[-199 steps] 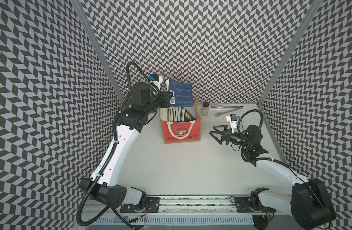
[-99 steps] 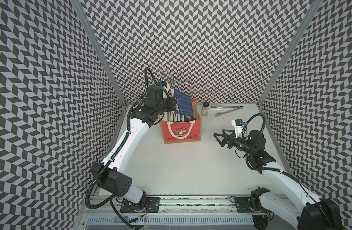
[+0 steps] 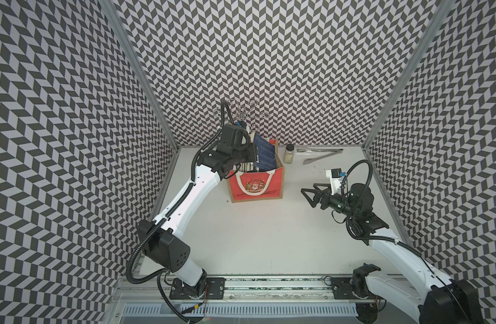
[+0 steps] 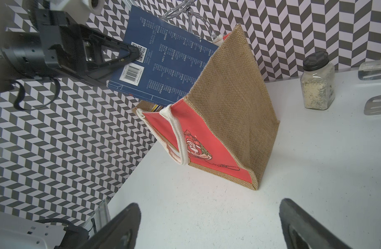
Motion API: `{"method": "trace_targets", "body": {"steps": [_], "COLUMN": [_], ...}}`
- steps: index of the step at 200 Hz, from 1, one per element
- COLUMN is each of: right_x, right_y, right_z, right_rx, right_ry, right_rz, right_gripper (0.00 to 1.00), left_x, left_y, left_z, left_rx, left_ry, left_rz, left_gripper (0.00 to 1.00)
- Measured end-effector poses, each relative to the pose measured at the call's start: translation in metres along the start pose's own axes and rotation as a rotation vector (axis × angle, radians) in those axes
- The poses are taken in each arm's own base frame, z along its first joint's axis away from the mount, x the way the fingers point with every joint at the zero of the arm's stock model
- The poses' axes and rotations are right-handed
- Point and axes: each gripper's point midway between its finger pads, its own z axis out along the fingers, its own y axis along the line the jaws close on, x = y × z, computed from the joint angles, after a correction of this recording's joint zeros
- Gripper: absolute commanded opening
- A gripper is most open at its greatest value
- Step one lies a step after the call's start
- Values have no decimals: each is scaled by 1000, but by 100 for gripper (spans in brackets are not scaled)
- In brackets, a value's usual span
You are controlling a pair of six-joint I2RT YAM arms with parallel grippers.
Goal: Put the books into the canvas bag
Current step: Place the book in the canvas bag.
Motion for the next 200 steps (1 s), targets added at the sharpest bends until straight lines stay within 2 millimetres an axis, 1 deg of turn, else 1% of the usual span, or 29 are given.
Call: {"method": "trace_targets", "body": {"steps": [21,35,51,66,82,96,114,122,135,156,165,175,200], "right_x": [0,1,2,3,3,3,3,3,3,3,3,3,3], "right_y": [0,0,-1,-1,-1,-1,-2,-2,-2,-3,-3,-3,-4], "right_z": [0,0,0,0,0,0,0,0,0,0,0,0,0], "right_rx": [0,2,4,5,5,6,6,7,9,12,13,13,16], "right_ry": [1,4,8,10,10,9,10,9,8,8,7,8,8], "right_rz": [0,1,1,0,-1,-1,-1,-1,-1,-1,-1,-1,-2], "right_gripper": [99,99,99,99,99,100,99,99,99,99,99,99,100], "left_x": [12,24,37,43,47,46,43,41,36,28,26,25,20], "left_y": [5,8,11,12,12,10,7,4,0,-9,-11,-14,-18], "left_z": [23,41,56,65,69,70,71,70,69,65,65,64,58], "left_rx": [-16,-28,-39,-42,-39,-32,-18,-9,8,36,50,64,99], "left_ry": [47,87,127,148,159,161,158,153,144,123,118,116,109], "left_rz": [-5,-7,-6,-6,-6,-6,-11,-13,-12,-4,-1,0,-1], "left_gripper": [0,0,0,0,0,9,27,34,37,46,49,51,61]}}
